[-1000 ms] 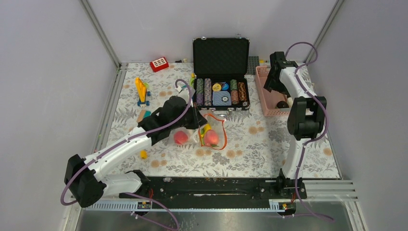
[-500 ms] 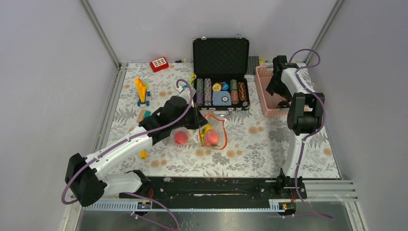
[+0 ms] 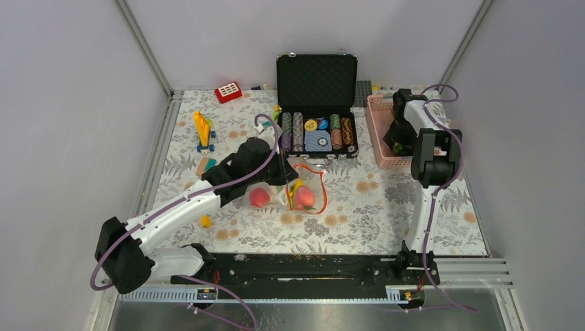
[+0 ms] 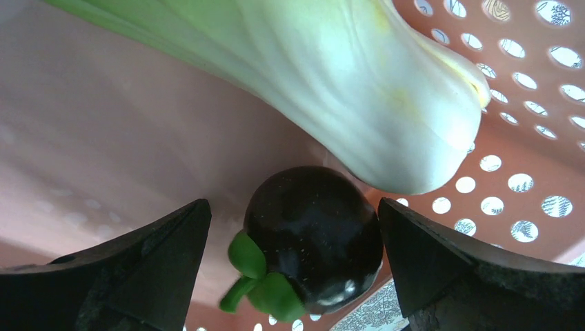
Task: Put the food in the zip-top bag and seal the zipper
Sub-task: Pick up the fake fruit from the bin.
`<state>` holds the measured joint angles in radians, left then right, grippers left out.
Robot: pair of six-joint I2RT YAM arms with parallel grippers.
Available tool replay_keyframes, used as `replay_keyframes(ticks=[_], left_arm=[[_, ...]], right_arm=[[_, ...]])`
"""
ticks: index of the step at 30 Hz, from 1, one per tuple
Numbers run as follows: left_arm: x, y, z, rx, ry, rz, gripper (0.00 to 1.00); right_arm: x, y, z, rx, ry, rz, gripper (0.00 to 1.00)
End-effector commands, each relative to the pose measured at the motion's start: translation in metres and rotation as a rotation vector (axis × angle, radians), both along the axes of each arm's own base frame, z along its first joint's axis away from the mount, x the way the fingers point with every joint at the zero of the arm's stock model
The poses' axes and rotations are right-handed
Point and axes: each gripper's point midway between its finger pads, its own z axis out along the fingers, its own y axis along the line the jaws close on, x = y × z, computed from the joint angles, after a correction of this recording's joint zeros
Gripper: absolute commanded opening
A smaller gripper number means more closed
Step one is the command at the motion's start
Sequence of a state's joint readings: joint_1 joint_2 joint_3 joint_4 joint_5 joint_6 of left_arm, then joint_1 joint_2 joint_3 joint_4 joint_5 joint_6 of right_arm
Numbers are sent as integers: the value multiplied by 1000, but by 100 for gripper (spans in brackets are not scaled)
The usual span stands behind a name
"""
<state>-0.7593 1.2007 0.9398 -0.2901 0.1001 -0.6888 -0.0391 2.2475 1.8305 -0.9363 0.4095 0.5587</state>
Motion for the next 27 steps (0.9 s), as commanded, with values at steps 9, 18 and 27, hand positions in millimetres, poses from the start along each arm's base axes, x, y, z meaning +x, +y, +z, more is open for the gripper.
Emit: replay_keyframes(ticks=[9,18,27], left_arm=[[5,-8,19,-44,-52,-19,0],[6,-7,21,-37,-58,-16,0],[6,-5,25,-40,-67,-7,0]], right_arm=[[4,9,11,42,-6,34,89],[10,15,13,79,-57,58,54],[24,14,73,55,-284,131,40]])
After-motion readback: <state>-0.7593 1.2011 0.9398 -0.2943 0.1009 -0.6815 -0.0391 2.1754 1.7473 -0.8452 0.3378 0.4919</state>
